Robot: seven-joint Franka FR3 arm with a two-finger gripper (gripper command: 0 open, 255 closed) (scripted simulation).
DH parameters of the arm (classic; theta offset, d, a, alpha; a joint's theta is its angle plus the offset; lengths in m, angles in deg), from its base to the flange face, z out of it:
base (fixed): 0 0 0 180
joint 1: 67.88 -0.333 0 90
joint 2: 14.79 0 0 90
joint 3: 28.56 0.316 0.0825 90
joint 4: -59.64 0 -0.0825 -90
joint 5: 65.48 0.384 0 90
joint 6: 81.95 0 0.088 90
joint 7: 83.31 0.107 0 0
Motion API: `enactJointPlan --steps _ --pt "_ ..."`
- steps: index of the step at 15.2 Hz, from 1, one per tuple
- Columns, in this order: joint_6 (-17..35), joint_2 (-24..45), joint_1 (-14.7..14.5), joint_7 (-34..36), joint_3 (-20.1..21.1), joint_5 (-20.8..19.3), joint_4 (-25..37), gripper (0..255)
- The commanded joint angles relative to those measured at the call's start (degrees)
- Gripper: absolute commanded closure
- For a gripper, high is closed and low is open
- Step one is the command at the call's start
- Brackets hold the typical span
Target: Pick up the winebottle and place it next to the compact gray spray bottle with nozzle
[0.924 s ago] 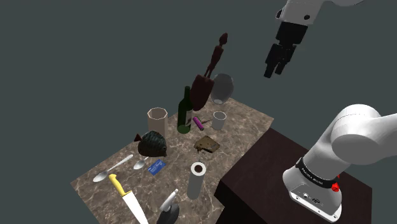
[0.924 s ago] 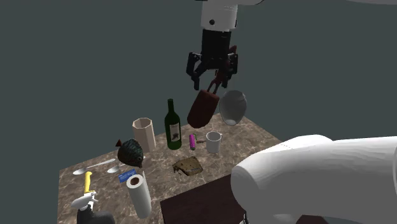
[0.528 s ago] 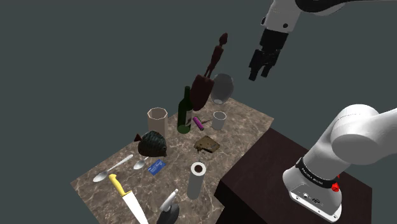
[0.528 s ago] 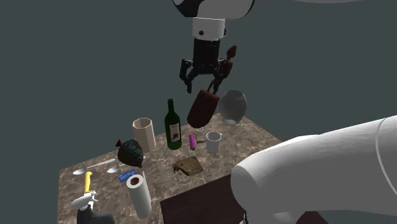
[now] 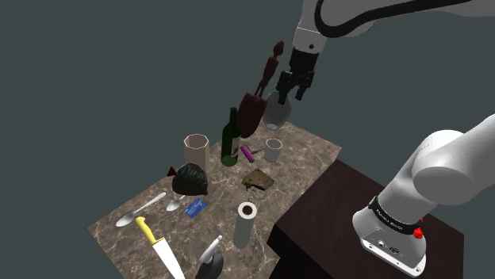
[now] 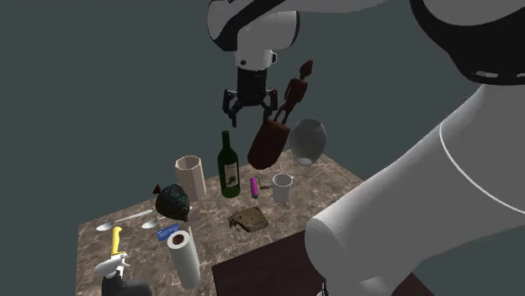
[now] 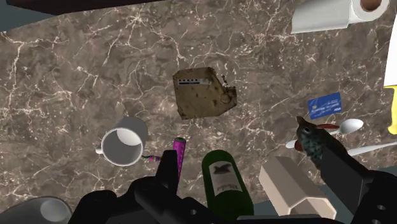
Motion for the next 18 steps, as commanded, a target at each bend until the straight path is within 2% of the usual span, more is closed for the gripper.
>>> enactJointPlan --steps 1,10,18 --pt "3.1 4.19 0.13 0.8 0.49 -0.27 1.53 0" --pt "12.23 23.99 0.46 4.96 1.72 -3.13 13.76 0" --pt "15.12 41.7 -0.34 8.69 1.17 -6.46 29.83 0"
